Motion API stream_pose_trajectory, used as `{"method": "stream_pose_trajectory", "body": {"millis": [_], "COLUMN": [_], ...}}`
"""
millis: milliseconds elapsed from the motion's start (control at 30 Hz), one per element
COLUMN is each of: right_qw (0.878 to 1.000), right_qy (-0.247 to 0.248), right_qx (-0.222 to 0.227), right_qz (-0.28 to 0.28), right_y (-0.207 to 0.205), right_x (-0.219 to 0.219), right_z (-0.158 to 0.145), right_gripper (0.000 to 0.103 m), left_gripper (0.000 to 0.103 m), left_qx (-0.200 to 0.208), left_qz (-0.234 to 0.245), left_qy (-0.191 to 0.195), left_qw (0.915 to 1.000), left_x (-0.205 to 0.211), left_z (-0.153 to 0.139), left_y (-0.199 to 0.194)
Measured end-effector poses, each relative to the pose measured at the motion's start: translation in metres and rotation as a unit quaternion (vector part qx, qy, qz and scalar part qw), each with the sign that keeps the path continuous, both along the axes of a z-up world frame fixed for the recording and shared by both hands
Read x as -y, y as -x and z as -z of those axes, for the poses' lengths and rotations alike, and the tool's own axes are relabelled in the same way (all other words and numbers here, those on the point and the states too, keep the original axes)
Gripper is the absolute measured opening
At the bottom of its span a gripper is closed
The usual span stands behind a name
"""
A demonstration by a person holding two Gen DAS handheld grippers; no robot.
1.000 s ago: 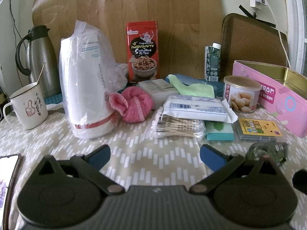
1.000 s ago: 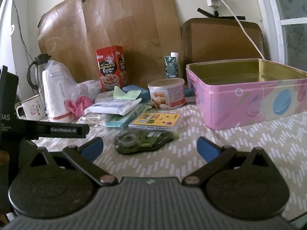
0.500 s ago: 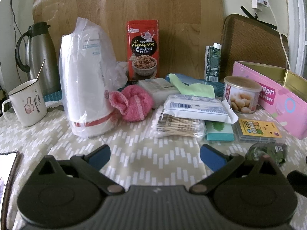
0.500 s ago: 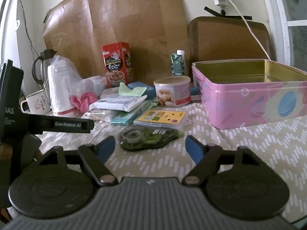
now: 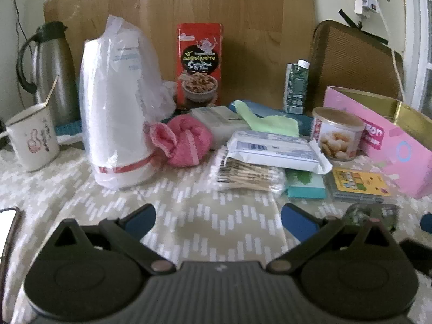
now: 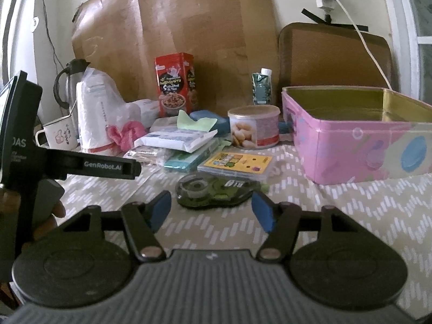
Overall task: Organize soft objects
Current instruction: 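Grasp the dark green tape dispenser with the left tool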
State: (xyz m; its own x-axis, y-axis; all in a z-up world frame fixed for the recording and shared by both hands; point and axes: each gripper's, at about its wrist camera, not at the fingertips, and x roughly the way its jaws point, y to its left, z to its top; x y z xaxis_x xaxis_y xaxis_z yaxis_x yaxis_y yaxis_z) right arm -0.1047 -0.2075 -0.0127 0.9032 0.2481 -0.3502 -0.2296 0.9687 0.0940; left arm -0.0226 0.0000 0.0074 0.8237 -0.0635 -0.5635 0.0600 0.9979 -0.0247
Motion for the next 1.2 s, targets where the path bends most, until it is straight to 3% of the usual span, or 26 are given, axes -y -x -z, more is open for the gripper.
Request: {"method": "stream_pose_trajectory", "body": {"millis": [267,467,733,933,1033,1133,1200], "right_qw": [0.999,0.994,0.987,0.981,0.980,0.982,0.983], "right_qy": [0.017,0.061,0.092,0.092,0.106,0.102,0.092], "right_qx": [-0.038,-0.063,-0.084,-0.095,-0.080,-0.074,-0.072], "right_qz": [-0.006,-0.059,-0.106,-0.143,-0.149,-0.144,-0.144], "right_y": [-0.019,-0.033,-0.057,-0.063,-0.054,-0.047,-0.041], "right_x": [0.017,0.015,0.021,0.021,0.017,0.019,0.023], "right_z": [-0.007,-0.012,-0.013,-0.006,-0.005,-0.005,-0.004], "right_gripper": [0.068,0.068,0.075,0.076,0.067,0.052,0.049], "left_gripper": [0.099,0.079,0.062,0.060,0.060,0.060,0.059], "left_qx": [-0.016,-0.058,-0.097,-0.099,-0.091,-0.094,-0.094], "left_qz": [0.055,0.112,0.179,0.188,0.180,0.173,0.171], "left_qy": [0.075,0.134,0.125,0.111,0.089,0.095,0.100], "left_qw": [0.9956,0.9828,0.9711,0.9708,0.9754,0.9757,0.9755], "left_x": [-0.012,0.001,0.043,0.056,0.061,0.060,0.059], "left_z": [-0.003,-0.008,-0.009,-0.005,-0.005,-0.007,-0.008], "left_y": [-0.002,-0.008,-0.018,-0.016,-0.012,-0.010,-0.010]}}
